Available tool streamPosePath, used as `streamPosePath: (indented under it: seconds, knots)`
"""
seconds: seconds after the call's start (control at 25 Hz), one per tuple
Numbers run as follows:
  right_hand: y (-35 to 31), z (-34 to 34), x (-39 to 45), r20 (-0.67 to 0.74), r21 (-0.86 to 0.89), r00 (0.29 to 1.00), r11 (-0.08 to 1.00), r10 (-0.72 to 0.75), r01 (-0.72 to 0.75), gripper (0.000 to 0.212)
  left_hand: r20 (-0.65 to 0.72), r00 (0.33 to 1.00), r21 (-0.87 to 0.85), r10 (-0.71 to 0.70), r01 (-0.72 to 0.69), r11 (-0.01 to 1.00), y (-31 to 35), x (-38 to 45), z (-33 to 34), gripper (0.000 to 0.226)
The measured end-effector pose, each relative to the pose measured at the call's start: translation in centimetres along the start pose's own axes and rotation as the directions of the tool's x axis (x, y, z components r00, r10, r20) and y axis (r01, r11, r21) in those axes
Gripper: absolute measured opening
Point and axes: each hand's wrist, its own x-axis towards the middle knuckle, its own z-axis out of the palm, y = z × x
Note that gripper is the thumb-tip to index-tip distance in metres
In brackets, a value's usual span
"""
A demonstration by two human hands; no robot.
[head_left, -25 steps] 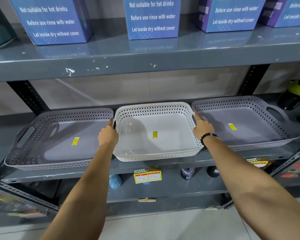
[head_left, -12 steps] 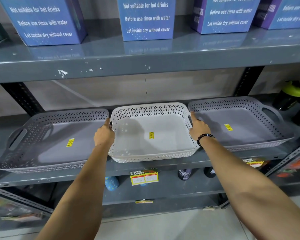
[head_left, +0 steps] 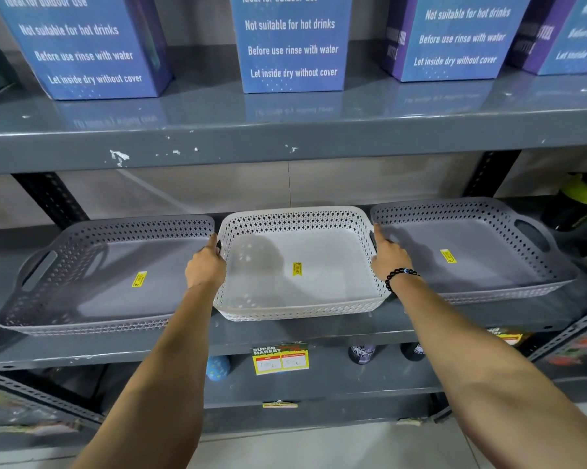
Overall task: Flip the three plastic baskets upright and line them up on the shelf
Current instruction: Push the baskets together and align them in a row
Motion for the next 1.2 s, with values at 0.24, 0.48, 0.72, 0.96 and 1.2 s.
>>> streamPosePath:
  seconds: [0.24,0.48,0.72,0.96,1.2]
  knots:
    - [0.2,0.3,-0.3,0.0,0.013,1.0,1.0,0.012,-0.012,0.076,0.001,1.0,0.009,-0.004,0.004,1.0,0.0,-0.7,-0.1,0.051]
    - [0.5,0.4,-1.3,-0.007,0.059,1.0,0.998,0.027,-0.027,0.076,-0.002,1.0,0.022,-0.014,0.015,1.0,-0.2,-1.9,-0.3,0.053]
    - [0.7,0.5,-1.9,-0.011,0.078,0.999,0.996,0.033,-0.032,0.076,-0.005,1.0,0.015,-0.001,0.001,1.0,-0.3,-2.6,-0.4,0.05]
    - [0.8,0.5,-2.4,-0.008,0.09,0.999,0.995,0.037,-0.036,0.076,-0.015,1.0,-0.023,-0.014,0.013,1.0,-0.5,-2.8,-0.2,0.05]
    - [0.5,0.4,-2.6,0.011,0.113,0.998,0.992,0.059,-0.06,0.078,-0.013,1.0,-0.04,-0.027,0.027,0.999,-0.7,-2.8,0.0,0.049]
